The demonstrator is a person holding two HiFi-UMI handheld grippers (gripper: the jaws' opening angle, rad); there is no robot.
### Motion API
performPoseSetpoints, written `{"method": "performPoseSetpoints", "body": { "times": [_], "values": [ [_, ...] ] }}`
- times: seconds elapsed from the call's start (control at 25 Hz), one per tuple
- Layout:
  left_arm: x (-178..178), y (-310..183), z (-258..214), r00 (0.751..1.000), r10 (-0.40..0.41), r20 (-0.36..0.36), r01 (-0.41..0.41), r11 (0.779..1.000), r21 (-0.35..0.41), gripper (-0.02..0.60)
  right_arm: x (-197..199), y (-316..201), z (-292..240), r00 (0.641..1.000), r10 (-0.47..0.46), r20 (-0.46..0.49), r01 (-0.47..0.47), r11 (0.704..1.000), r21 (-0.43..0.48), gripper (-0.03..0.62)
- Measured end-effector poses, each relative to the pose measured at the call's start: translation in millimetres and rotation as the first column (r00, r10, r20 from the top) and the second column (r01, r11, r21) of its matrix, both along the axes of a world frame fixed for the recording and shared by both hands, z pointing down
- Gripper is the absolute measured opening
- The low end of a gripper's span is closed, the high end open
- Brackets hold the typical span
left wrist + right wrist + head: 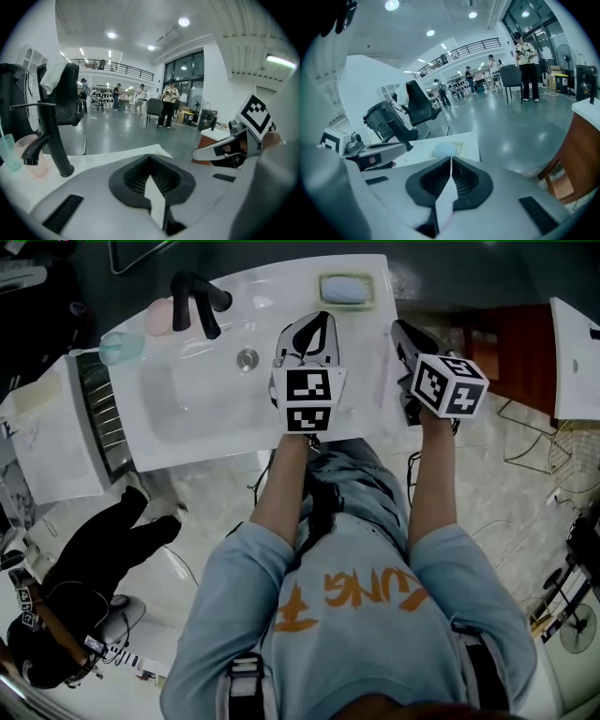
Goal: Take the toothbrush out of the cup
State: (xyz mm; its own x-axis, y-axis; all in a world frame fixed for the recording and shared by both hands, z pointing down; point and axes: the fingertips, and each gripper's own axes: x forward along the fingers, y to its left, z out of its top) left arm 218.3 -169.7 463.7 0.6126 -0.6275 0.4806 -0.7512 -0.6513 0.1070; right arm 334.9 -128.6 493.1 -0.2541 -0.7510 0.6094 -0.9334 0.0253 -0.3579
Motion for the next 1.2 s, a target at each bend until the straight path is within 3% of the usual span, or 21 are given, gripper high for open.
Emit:
{"method": "performPoseSetpoints", "body": {
  "times": [0.44,0.68,1.2],
  "values": [
    [-45,-9,-51,0.996,-0.073,-0.054,0.078,0.992,0.098,0.02,-41,-30,-58,0.997,-0.079,-0.006,0.079,0.983,0.164,0.031],
    [-86,-19,-84,0.987,-0.122,-0.1,0.138,0.976,0.167,0.02,-83,-49,-96,0.989,-0.14,-0.043,0.147,0.954,0.261,0.031],
    [-197,-41,-129,0.963,-0.245,-0.11,0.267,0.924,0.273,0.02,-200,-93,-151,0.948,-0.302,-0.1,0.317,0.87,0.378,0.031]
  ]
}}
